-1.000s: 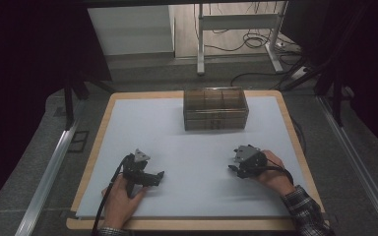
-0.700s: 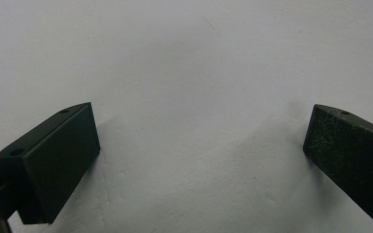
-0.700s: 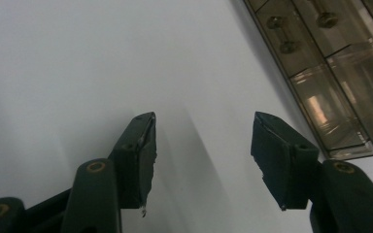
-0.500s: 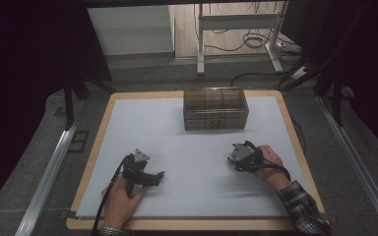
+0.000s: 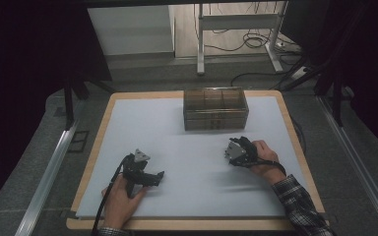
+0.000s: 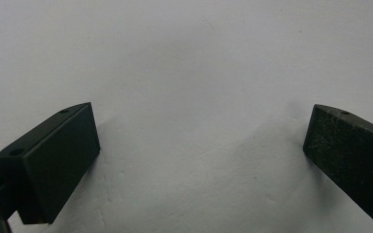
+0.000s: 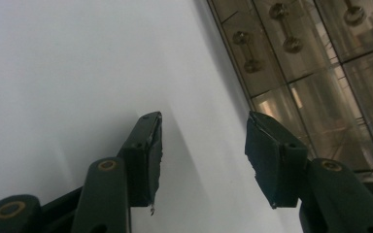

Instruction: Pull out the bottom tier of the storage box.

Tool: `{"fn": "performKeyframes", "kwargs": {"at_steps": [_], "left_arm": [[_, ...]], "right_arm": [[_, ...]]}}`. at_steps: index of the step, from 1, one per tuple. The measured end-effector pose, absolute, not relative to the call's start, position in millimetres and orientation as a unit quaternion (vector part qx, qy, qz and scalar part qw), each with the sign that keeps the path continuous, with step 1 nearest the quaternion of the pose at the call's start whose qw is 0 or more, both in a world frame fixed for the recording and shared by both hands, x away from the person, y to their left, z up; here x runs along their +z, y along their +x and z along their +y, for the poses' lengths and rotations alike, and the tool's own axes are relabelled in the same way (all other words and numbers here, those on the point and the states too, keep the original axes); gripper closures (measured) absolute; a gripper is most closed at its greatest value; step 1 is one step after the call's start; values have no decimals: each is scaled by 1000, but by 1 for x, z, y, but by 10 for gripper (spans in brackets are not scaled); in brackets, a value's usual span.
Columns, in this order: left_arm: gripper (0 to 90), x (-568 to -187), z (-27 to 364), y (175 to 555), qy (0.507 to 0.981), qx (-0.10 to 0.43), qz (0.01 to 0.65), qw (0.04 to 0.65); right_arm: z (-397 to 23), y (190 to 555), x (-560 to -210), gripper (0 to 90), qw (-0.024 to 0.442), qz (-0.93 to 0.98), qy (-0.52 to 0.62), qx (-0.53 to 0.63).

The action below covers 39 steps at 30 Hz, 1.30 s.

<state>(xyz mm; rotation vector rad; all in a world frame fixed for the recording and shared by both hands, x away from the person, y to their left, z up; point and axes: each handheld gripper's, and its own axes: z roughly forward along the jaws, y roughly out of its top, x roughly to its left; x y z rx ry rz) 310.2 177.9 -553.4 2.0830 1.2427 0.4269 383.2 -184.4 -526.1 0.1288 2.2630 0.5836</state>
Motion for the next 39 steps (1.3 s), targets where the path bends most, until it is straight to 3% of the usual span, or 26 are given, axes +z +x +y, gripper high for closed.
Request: {"fn": "performKeyframes", "kwargs": {"at_steps": [11, 29, 39], "left_arm": [[0, -553, 178, 310, 798, 163, 476, 333], [0, -553, 178, 310, 798, 163, 476, 333], [0, -554, 178, 310, 797, 163, 476, 334]], "right_arm": [[-171, 391, -535, 549, 451, 875, 15, 178], [-152, 406, -544, 555, 496, 859, -29, 121], [-141, 414, -551, 618, 528, 843, -49, 91]]}}
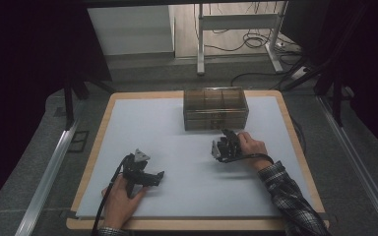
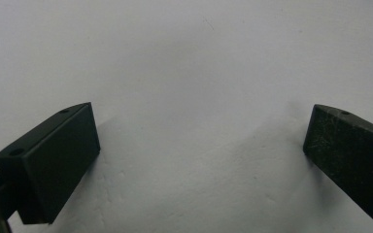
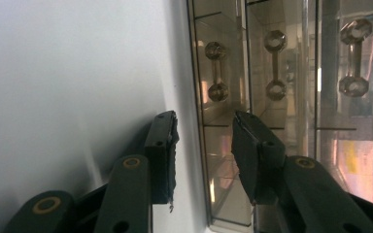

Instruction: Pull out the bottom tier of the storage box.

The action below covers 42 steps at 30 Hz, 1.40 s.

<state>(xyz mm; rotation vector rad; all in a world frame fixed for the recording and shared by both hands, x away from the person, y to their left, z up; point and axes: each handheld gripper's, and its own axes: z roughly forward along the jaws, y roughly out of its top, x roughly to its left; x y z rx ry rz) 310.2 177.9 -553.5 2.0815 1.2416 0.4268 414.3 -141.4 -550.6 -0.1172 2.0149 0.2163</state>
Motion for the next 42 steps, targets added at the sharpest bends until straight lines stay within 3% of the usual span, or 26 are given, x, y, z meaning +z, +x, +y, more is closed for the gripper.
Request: {"fn": "performKeyframes", "kwargs": {"at_steps": [21, 26, 27, 42], "left_arm": [[0, -554, 178, 310, 797, 163, 476, 334], [0, -554, 178, 310, 797, 163, 476, 334], [0, -554, 178, 310, 797, 164, 475, 334], [0, -554, 178, 310, 797, 163, 476, 334]], "right_arm": [[-119, 431, -561, 773, 573, 815, -74, 55], [-117, 437, -563, 772, 544, 834, -78, 40], [-117, 437, -566, 772, 567, 819, -78, 35], [-116, 431, -565, 797, 573, 815, -79, 34]]}}
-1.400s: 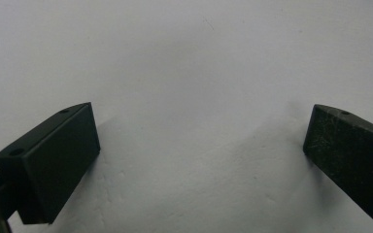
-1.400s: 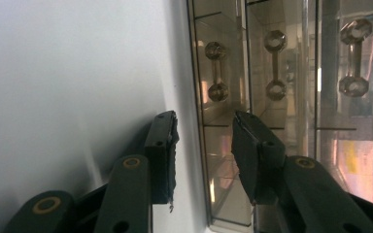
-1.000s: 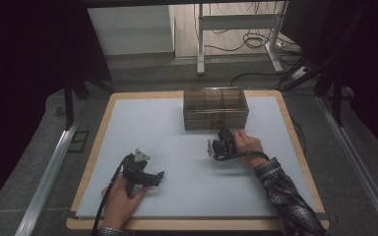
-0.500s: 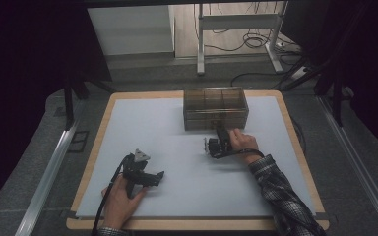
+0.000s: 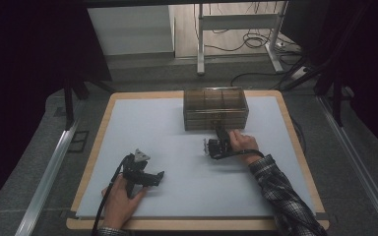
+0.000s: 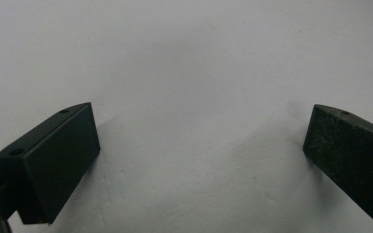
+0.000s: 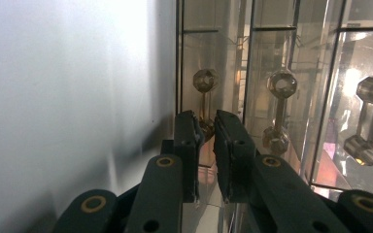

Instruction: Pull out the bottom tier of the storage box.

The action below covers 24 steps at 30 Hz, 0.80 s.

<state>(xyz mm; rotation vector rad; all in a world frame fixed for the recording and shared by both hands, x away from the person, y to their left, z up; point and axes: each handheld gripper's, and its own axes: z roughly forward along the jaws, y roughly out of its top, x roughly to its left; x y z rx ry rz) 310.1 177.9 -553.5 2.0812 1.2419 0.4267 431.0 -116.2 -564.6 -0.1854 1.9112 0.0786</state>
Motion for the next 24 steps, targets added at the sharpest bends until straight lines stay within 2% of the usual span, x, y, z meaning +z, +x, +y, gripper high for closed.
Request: {"fn": "performKeyframes", "kwargs": {"at_steps": [24], "left_arm": [[0, -554, 178, 310, 797, 164, 476, 334]], "right_arm": [[-127, 402, -560, 792, 551, 827, -95, 62]]}}
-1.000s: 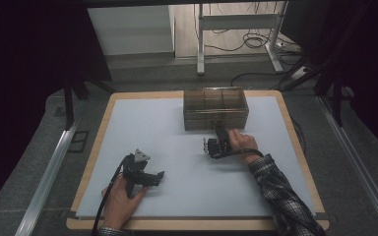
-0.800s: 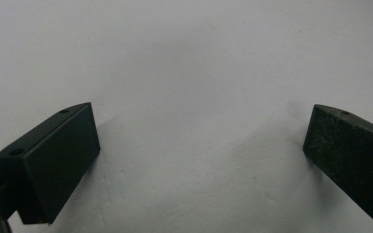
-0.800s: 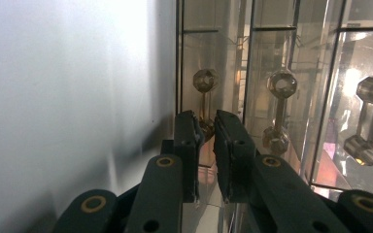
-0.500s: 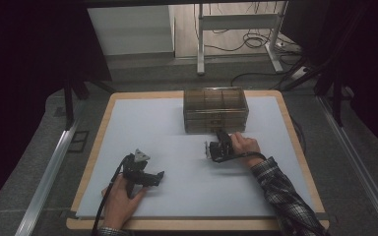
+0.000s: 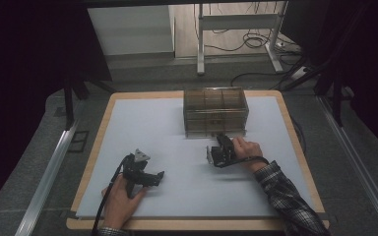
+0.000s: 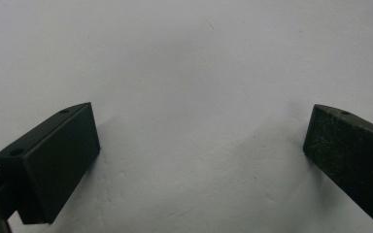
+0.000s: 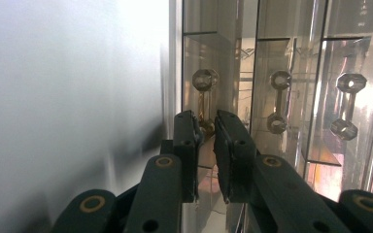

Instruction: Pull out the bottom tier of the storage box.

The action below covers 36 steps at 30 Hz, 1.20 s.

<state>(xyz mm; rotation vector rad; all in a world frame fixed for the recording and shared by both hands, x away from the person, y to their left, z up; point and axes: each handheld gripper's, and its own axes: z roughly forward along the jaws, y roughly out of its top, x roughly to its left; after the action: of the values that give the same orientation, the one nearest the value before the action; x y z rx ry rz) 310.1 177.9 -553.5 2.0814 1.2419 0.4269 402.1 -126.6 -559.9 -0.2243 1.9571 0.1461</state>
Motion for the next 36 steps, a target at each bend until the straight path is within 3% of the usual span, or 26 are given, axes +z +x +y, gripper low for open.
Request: {"fn": "performKeyframes", "kwargs": {"at_steps": [12, 17, 22, 36], "left_arm": [[0, -554, 178, 310, 797, 163, 476, 334], [0, -554, 178, 310, 797, 163, 476, 334], [0, -554, 178, 310, 797, 163, 476, 334], [0, -554, 178, 310, 797, 163, 476, 334]], "right_arm": [[-129, 395, -559, 774, 549, 827, -97, 69], [-130, 393, -556, 707, 543, 832, -90, 73], [-132, 393, -552, 697, 541, 833, -85, 78], [-133, 390, -537, 666, 506, 852, -70, 116]]}}
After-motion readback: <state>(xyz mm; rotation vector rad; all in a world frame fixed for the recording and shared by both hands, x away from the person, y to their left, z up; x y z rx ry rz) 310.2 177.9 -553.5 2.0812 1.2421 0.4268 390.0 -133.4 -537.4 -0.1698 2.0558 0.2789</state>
